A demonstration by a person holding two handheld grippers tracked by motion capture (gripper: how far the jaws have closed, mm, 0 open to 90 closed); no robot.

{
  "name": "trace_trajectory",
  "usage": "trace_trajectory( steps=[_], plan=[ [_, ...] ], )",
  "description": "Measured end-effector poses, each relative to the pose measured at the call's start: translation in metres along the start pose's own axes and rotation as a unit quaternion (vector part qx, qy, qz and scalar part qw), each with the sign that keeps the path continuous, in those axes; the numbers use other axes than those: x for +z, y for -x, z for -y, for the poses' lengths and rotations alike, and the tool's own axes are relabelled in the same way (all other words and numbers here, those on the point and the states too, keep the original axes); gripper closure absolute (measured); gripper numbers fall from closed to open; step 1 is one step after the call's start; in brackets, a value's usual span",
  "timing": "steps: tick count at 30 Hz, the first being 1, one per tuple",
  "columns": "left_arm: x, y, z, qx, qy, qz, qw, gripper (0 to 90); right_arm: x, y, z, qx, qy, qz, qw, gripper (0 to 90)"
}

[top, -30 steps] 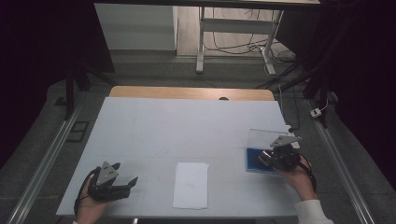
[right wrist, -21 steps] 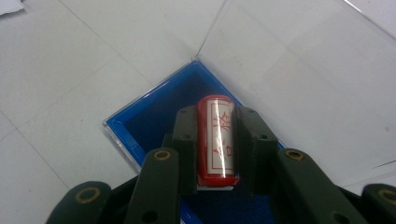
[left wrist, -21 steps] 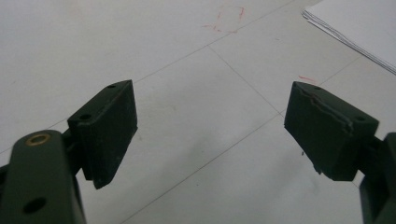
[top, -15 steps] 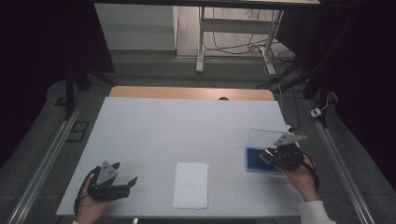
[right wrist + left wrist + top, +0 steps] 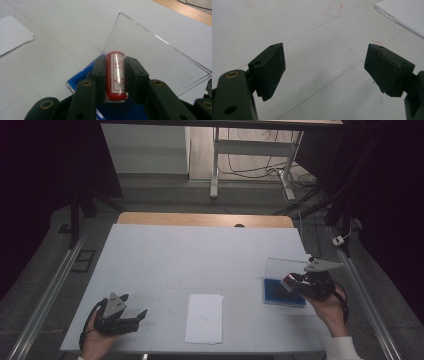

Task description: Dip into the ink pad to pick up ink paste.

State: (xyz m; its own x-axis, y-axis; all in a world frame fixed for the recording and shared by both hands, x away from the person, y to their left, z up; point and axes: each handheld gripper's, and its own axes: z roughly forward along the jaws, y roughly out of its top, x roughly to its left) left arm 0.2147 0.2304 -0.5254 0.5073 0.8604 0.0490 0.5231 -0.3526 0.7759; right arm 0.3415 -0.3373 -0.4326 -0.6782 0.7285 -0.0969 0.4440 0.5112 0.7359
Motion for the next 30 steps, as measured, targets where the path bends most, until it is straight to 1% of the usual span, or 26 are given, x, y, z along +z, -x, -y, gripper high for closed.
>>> trace_trajectory(
  steps=[3, 4, 8, 9, 17, 20, 24, 30],
  plan=[
    [0.000, 0.000, 0.000, 0.000, 0.000, 0.000, 1.0000, 17.3, 0.001, 0.000, 0.000, -0.007, -0.010, 0.003, 0.9999, 70.1],
    [0.000, 0.000, 0.000, 0.000, 0.000, 0.000, 1.0000, 17.3, 0.002, -0.001, 0.000, -0.008, -0.015, 0.008, 0.9998, 70.1],
    [0.000, 0.000, 0.000, 0.001, -0.001, 0.000, 1.0000, 17.3, 0.005, -0.001, 0.001, -0.014, -0.022, 0.009, 0.9996, 70.1],
    [0.000, 0.000, 0.000, 0.001, -0.001, 0.000, 1.0000, 17.3, 0.006, -0.001, 0.001, -0.016, -0.027, 0.011, 0.9994, 70.1],
    [0.001, 0.000, 0.000, 0.002, -0.003, 0.001, 1.0000, 17.4, 0.013, -0.002, 0.003, -0.026, -0.038, 0.023, 0.9987, 70.1],
    [0.001, 0.000, 0.000, 0.003, -0.003, 0.002, 1.0000, 17.4, 0.016, 0.000, 0.005, -0.029, -0.048, 0.029, 0.9980, 70.1],
    [0.002, 0.000, 0.001, 0.002, -0.003, 0.002, 1.0000, 17.4, 0.019, 0.003, 0.009, -0.025, -0.052, 0.037, 0.9976, 70.1],
    [0.002, 0.000, 0.001, 0.004, -0.004, 0.002, 1.0000, 17.4, 0.025, 0.005, 0.013, -0.022, -0.060, 0.035, 0.9973, 70.1]
  ],
)
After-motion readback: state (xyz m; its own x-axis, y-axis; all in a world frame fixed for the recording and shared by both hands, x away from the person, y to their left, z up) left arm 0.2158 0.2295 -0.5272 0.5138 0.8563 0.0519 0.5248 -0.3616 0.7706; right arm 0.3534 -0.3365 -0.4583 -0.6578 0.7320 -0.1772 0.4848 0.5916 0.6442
